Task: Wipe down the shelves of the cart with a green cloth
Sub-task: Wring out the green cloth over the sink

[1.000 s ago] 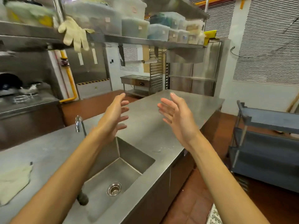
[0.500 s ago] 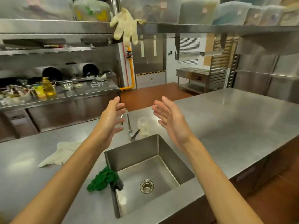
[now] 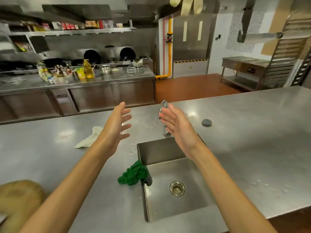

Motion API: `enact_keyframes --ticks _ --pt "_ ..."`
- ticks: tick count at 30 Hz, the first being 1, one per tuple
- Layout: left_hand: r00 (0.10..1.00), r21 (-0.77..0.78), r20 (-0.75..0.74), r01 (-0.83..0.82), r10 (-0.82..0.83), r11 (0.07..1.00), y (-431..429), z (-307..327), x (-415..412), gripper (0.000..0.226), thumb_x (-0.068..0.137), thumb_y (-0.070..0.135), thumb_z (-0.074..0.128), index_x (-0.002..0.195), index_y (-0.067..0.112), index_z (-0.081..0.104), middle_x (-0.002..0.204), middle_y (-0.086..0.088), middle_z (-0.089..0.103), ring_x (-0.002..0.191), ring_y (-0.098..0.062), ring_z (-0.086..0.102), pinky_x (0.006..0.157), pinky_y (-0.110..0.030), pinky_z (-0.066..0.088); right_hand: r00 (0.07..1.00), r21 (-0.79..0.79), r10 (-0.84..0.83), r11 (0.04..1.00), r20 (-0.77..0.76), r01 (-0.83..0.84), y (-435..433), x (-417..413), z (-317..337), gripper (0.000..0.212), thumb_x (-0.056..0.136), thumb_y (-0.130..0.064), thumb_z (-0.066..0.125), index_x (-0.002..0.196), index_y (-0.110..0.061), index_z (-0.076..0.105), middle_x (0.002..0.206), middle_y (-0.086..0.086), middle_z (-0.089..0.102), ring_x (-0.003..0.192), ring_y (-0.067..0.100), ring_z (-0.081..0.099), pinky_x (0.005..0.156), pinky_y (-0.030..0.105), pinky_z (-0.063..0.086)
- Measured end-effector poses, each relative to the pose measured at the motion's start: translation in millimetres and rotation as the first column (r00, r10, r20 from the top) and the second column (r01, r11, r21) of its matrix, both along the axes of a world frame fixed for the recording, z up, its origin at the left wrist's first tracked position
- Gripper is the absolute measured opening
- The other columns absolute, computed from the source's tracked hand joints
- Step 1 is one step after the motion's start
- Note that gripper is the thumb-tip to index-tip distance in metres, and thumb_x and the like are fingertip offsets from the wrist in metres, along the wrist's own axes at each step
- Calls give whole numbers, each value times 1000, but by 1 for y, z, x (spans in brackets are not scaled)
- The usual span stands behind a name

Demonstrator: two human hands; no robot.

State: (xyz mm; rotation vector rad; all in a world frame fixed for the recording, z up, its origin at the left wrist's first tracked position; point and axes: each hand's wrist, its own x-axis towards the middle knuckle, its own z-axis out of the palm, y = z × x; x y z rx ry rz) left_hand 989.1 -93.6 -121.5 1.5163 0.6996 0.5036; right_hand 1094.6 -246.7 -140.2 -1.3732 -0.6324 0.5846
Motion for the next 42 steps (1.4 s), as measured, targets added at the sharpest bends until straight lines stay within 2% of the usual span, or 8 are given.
enact_keyframes --ticks 5,14,20,25,32,36,39,42 --pt "999 -39 -32 -42 41 998 48 -29 8 59 99 58 30 142 22 48 148 -4 48 132 -30 47 112 -53 35 997 -86 75 993 -15 -76 54 13 -24 72 89 -64 42 146 -21 41 144 -4 51 130 10 47 117 38 28" --pt "978 -147 -184 -122 94 982 118 -118 26 57 98 58 32 139 23 51 143 -1 52 126 -27 51 109 -50 39 993 -284 78 954 -88 -100 132 36 -106 95 65 -80 46 143 -24 47 137 -11 55 127 7 49 116 40 31" --pt "954 -192 -300 -88 27 977 139 -188 42 55 99 60 28 131 28 58 145 -1 50 126 -27 50 107 -49 40 986 -425 90 894 -137 -141 164 48 -166 48 95 -61 35 131 -38 58 143 -9 51 131 11 46 115 39 30" --pt "906 -225 -423 -76 -27 971 141 -238 54 52 100 59 23 118 29 62 149 -3 46 130 -29 48 113 -51 35 968 -543 152 805 -202 -239 182 51 -212 51 101 -56 22 126 -37 63 145 -4 49 135 17 42 117 43 27" --pt "863 -354 -489 -63 -127 933 151 -280 67 62 101 58 19 129 22 61 142 -10 51 121 -25 48 112 -48 34 963 -686 98 684 -251 -248 202 52 -263 54 100 -58 23 119 -33 68 147 4 47 132 21 45 113 41 32" --pt "856 -378 -495 -55 -151 924 159 -298 72 61 102 56 18 129 21 60 117 0 52 113 -22 52 105 -42 36 952 -708 86 650 -295 -278 214 54 -283 53 102 -54 22 117 -31 66 148 5 44 133 22 44 113 40 33" --pt "858 -430 -491 -88 -151 899 164 -309 72 59 102 56 22 116 20 66 100 4 56 96 -19 56 99 -42 45 941 -725 66 621 -331 -298 221 52 -300 49 101 -53 31 123 -25 65 143 5 51 129 23 49 111 41 38" --pt "866 -525 -468 -113 -175 844 167 -318 67 58 102 56 24 112 19 68 107 1 62 100 -28 64 95 -46 52 951 -725 108 624 -291 -292 221 48 -314 33 98 -30 53 127 -15 63 129 6 63 118 21 58 105 38 46"
